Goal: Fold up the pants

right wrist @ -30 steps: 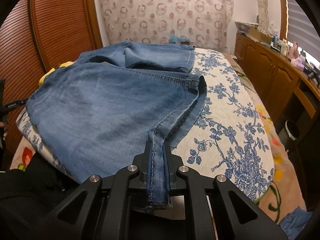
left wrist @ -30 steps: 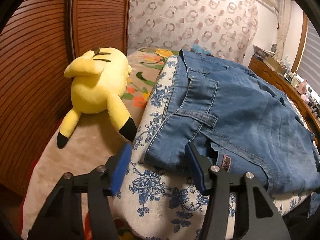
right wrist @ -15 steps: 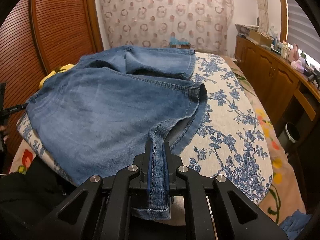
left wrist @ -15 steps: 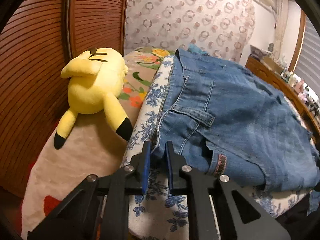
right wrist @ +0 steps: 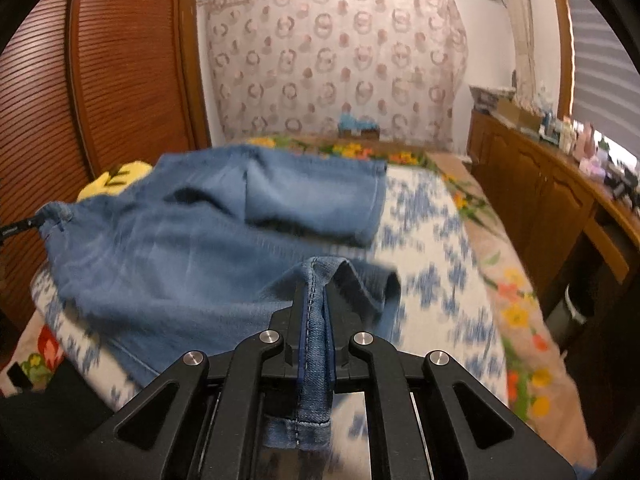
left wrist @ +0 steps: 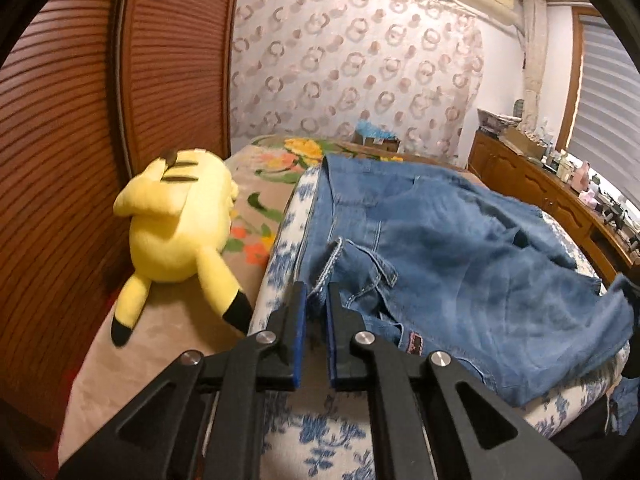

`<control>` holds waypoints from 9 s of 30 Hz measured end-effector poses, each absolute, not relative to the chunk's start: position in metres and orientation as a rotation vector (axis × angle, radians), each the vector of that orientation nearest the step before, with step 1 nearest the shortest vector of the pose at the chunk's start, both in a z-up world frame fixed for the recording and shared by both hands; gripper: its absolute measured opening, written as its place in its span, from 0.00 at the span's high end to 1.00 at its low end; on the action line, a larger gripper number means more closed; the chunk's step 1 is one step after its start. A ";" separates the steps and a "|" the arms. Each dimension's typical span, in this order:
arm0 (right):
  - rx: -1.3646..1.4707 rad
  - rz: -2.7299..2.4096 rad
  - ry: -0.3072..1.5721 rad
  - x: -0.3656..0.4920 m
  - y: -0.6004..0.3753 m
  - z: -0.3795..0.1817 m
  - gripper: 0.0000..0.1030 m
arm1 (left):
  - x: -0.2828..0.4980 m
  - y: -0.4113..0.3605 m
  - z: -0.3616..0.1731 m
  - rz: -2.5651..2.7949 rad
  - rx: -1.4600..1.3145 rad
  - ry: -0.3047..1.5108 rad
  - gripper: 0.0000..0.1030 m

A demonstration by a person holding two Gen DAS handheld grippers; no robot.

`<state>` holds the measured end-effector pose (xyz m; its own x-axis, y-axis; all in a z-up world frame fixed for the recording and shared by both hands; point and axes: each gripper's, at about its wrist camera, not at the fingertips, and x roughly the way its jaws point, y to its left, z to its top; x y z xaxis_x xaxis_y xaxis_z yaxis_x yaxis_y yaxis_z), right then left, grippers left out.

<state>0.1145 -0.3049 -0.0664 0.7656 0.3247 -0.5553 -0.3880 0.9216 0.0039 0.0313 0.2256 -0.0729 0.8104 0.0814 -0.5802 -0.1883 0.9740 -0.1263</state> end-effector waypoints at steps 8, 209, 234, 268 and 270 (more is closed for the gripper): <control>-0.135 0.444 0.561 0.173 -0.271 -0.055 0.96 | 0.049 0.216 -0.080 0.143 -0.153 0.632 0.95; -0.056 0.305 0.809 0.341 -0.328 -0.090 0.53 | 0.279 0.086 -0.072 -0.173 -0.006 0.813 0.45; 0.032 0.376 0.884 0.288 -0.322 -0.101 0.86 | 0.265 0.076 -0.092 -0.176 -0.015 0.836 0.45; -0.022 0.333 0.914 0.291 -0.303 -0.118 0.56 | 0.225 0.152 -0.075 -0.004 -0.070 0.775 0.45; -0.030 0.330 0.905 0.287 -0.300 -0.119 0.49 | 0.217 0.163 -0.078 0.027 -0.082 0.779 0.45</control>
<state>0.2872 -0.2996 -0.1189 0.5705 0.2687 -0.7761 -0.2938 0.9492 0.1126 0.2173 0.1629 -0.0782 0.7113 -0.0058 -0.7029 -0.0547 0.9965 -0.0636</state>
